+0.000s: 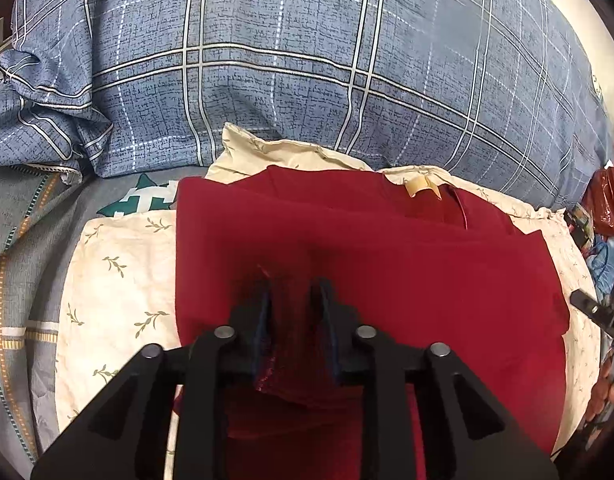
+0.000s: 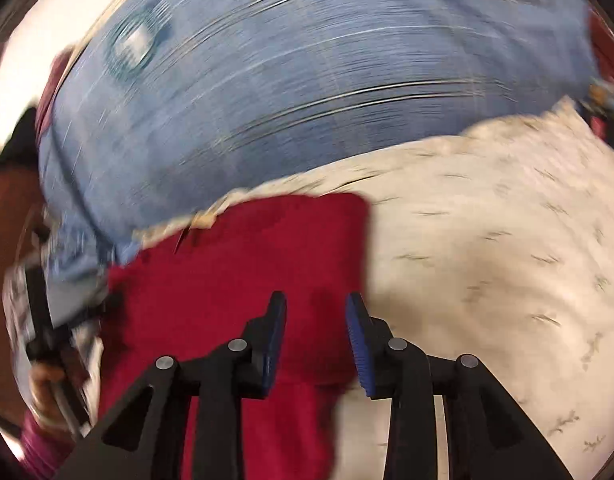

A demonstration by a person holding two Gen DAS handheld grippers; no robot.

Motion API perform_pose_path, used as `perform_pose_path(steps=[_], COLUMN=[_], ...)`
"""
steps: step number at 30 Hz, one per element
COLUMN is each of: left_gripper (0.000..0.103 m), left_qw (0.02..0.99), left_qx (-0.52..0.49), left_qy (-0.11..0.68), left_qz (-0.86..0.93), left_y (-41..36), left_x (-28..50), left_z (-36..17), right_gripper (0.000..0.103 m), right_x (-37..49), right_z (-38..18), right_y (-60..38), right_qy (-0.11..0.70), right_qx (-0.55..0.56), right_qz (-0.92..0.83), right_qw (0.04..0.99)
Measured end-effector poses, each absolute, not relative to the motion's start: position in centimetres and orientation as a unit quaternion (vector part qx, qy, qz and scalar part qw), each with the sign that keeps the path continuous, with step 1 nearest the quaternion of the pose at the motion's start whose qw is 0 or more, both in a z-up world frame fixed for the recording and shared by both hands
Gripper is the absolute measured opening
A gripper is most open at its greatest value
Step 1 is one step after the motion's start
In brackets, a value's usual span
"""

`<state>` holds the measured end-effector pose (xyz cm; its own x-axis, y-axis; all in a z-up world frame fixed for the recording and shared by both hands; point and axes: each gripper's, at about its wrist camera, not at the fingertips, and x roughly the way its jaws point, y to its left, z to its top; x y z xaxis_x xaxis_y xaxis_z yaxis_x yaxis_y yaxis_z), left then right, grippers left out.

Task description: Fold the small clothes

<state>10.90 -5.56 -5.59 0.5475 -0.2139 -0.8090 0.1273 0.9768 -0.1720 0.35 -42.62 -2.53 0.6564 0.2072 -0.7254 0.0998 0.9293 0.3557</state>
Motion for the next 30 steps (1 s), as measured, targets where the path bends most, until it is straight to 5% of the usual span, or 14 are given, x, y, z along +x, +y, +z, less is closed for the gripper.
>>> perform_pose_path(steps=[4, 7, 13, 21, 30], left_gripper=[0.040, 0.059, 0.059, 0.063, 0.065], left_qw=[0.880, 0.894, 0.896, 0.886, 0.892], left_qx=[-0.044, -0.043, -0.040, -0.022, -0.016], left_qy=[0.463, 0.439, 0.439, 0.462, 0.452], left_qz=[-0.095, -0.083, -0.056, -0.022, -0.018], left_y=[-5.2, -4.3, -4.5, -5.1, -5.0], left_x=[10.1, 9.2, 10.3, 11.6, 10.8], left_z=[-4.9, -3.4, -3.8, -6.7, -6.8], right_gripper=[0.021, 0.029, 0.032, 0.026, 0.036], right_x=[2.2, 2.2, 5.0, 10.8, 3.4], right_z=[-5.4, -3.7, -1.6, -6.0, -3.0], right_y=[-40.6, -41.2, -38.9, -40.1, -40.1], right_qy=[0.473, 0.456, 0.431, 0.447, 0.443], right_qx=[0.127, 0.165, 0.135, 0.125, 0.103], right_qz=[0.011, 0.013, 0.037, -0.014, -0.001], right_qw=[0.872, 0.874, 0.891, 0.885, 0.891])
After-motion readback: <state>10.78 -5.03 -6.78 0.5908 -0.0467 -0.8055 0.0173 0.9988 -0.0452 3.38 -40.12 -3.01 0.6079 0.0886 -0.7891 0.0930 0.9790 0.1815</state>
